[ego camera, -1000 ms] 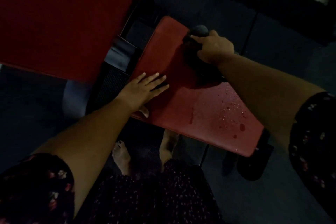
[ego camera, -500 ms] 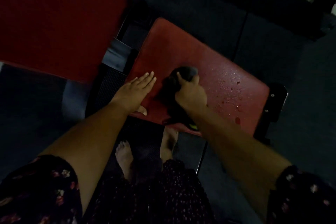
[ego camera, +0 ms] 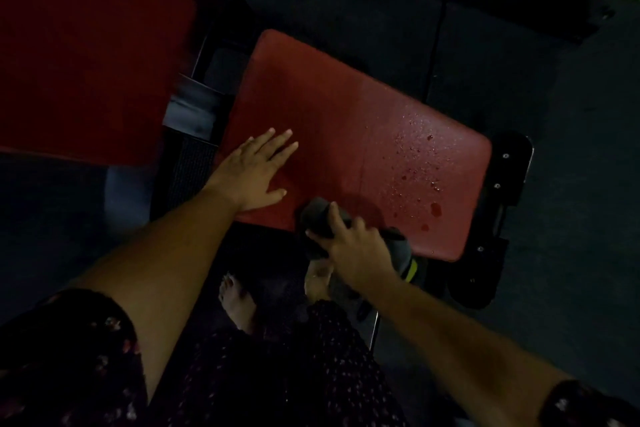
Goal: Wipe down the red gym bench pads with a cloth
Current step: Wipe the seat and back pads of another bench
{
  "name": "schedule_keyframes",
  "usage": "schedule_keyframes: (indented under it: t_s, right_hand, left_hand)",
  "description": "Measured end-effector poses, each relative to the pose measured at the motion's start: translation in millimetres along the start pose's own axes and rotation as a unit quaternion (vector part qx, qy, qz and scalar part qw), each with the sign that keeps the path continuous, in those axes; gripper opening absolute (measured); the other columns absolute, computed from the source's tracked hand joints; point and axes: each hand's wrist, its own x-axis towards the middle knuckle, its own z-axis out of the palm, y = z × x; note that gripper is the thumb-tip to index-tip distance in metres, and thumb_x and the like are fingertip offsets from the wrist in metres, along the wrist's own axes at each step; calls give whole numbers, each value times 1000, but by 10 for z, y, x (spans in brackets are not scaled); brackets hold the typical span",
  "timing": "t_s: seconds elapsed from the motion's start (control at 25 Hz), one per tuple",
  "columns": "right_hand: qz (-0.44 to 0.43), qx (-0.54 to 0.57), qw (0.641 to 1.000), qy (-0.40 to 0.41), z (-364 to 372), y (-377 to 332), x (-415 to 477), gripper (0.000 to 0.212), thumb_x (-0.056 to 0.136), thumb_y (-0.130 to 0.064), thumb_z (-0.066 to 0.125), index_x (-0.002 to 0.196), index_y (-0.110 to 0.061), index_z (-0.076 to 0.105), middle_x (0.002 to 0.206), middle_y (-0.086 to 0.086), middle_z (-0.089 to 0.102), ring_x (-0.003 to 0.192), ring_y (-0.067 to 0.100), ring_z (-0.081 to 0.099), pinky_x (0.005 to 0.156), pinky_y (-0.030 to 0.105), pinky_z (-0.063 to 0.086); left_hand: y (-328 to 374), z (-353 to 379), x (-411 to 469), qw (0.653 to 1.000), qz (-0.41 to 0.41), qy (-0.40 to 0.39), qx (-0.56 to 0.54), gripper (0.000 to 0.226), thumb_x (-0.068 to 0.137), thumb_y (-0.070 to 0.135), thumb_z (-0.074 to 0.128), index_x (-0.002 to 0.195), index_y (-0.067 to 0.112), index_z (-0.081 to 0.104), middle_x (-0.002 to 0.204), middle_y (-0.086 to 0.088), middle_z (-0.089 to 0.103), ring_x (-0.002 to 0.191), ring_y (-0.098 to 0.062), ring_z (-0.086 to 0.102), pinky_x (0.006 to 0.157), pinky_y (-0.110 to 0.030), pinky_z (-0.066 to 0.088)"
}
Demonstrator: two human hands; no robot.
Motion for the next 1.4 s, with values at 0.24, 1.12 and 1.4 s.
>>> schedule_keyframes:
  t_s: [0.24, 1.12, 1.4]
  right_hand:
    - [168, -16, 979, 113, -790, 1286, 700, 43, 102, -39, 37, 143, -52, 33, 151, 9, 22, 115, 36, 45, 80, 42, 47]
    - [157, 201, 966, -50, 156, -79, -79, 73, 100, -24, 43, 152, -42, -5, 156, 24, -10, 118, 42, 41, 85, 46, 51]
    - [121, 205, 970, -41, 273, -49, -370, 54, 95, -42, 51, 145, -49, 29, 156, 11, 12, 117, 36, 43, 85, 44, 49]
  left_hand:
    - [77, 11, 212, 999, 15, -45, 23, 117, 73, 56, 75, 155, 32, -6, 148, 7, -41, 148, -21, -17, 121, -43, -6]
    - [181, 41, 313, 991, -27, -80, 102, 127, 70, 70, 66, 143, 33, -31, 149, -1, -39, 147, -22, -21, 120, -47, -2]
    - [231, 86, 160, 997, 10, -60, 58, 111, 76, 72, 60, 153, 34, -9, 160, 6, -22, 148, -21, -18, 119, -44, -9]
